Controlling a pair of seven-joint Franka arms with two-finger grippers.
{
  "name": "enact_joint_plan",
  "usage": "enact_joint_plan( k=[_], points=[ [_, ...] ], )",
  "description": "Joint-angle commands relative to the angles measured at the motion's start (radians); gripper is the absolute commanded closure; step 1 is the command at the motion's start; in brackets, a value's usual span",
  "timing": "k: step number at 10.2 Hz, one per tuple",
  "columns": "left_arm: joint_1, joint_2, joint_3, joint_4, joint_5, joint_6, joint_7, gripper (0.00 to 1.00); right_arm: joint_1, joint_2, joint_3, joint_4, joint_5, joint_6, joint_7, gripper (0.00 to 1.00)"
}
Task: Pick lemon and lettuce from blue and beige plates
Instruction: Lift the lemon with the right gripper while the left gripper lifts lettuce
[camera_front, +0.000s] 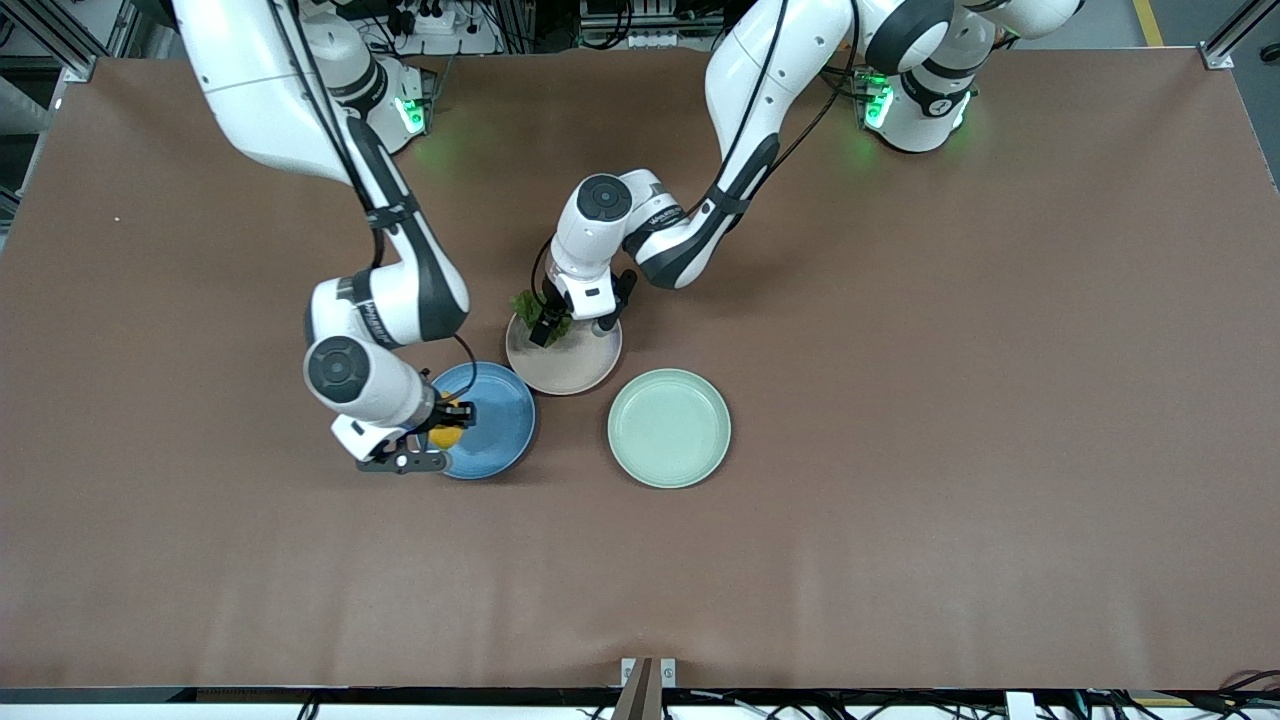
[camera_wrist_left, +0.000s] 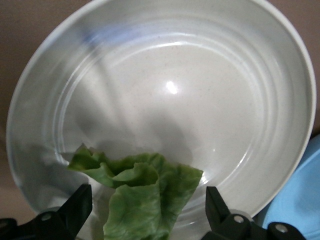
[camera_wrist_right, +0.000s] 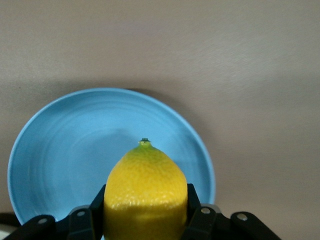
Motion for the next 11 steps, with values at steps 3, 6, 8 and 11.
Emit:
enact_joint_plan(
  k=[3, 6, 8, 11],
  points=[
    [-0.038, 0.031, 0.030, 0.025, 0.007, 0.007, 0.030, 0.15, -0.130, -0.088, 0.006, -0.010, 0.019, -0.126, -0.201, 0.61],
    [-0.044, 0.030, 0.031, 0.024, 0.032, 0.006, 0.030, 0.87, -0.196, -0.107, -0.012, -0.010, 0.004, -0.152, -0.253, 0.62],
    [-0.046, 0.022, 0.031, 0.024, 0.039, 0.001, 0.030, 1.00, -0.229, -0.107, -0.041, -0.012, -0.022, -0.157, -0.288, 0.62],
    [-0.044, -0.007, 0.031, 0.021, 0.047, -0.016, 0.030, 1.00, -0.308, -0.084, -0.052, -0.022, -0.061, -0.148, -0.345, 0.61]
  ],
)
